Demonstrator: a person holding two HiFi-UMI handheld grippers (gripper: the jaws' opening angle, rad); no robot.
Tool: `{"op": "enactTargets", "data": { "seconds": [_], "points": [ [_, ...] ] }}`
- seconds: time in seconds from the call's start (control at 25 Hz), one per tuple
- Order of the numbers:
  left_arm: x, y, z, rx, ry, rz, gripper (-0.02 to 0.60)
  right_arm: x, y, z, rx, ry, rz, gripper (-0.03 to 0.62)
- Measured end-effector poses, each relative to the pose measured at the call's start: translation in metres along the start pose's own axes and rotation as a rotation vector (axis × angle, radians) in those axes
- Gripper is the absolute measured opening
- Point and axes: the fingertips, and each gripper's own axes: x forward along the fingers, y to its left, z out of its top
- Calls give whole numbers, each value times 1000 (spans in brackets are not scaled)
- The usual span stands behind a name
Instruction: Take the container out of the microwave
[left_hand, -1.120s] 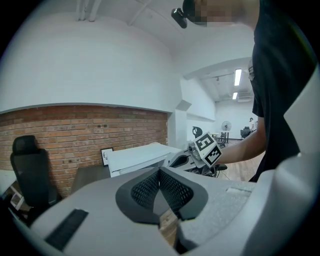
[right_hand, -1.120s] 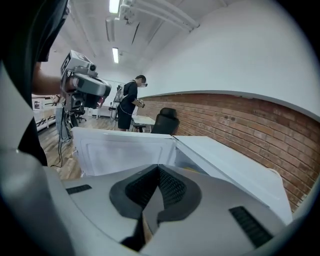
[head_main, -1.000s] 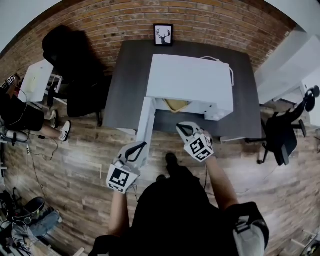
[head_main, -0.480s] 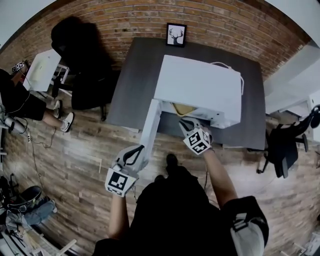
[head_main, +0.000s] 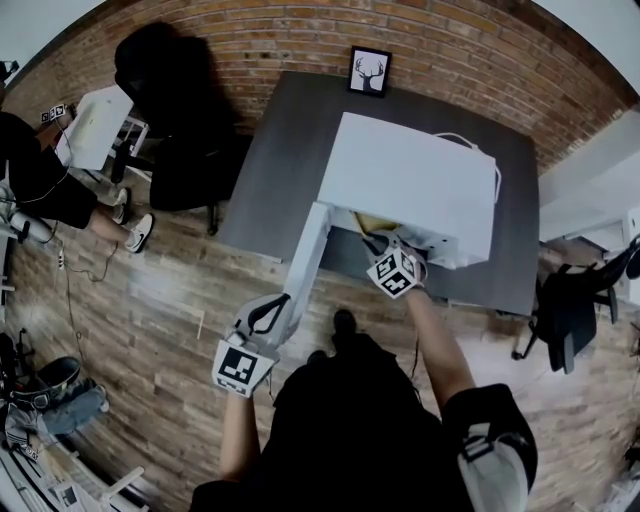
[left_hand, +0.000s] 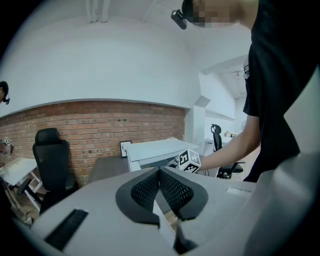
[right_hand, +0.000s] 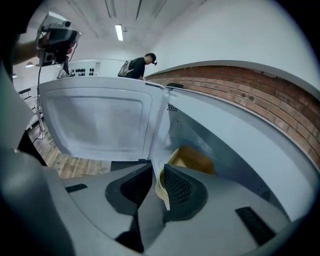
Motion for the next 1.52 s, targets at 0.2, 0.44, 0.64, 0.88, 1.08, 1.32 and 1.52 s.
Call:
{"op": "enactTargets", "data": {
  "seconds": [0.2, 0.44, 0.64, 0.88, 1.08, 1.32, 1.52],
  "points": [
    [2, 2, -1, -12, 10, 16, 3, 17, -5, -11, -6, 42, 18, 86],
    [5, 6, -3, -25, 23, 31, 3, 33, -3, -22, -20, 87, 47, 89],
    [7, 8, -4, -21, 24, 32, 3, 38, -7, -28, -37, 129, 34, 67],
    [8, 8, -3, -13, 23, 30, 3, 38, -8, -29, -56, 152, 35, 37],
    [8, 7, -4, -11, 20, 27, 3, 34, -7, -28, -32, 140, 46, 31],
    [6, 5, -2, -4, 9, 14, 3, 25, -4, -22, -8, 117, 49, 29],
    [1, 1, -2, -2, 1, -5, 3, 13, 3, -13, -10, 102, 41, 29]
  ]
}}
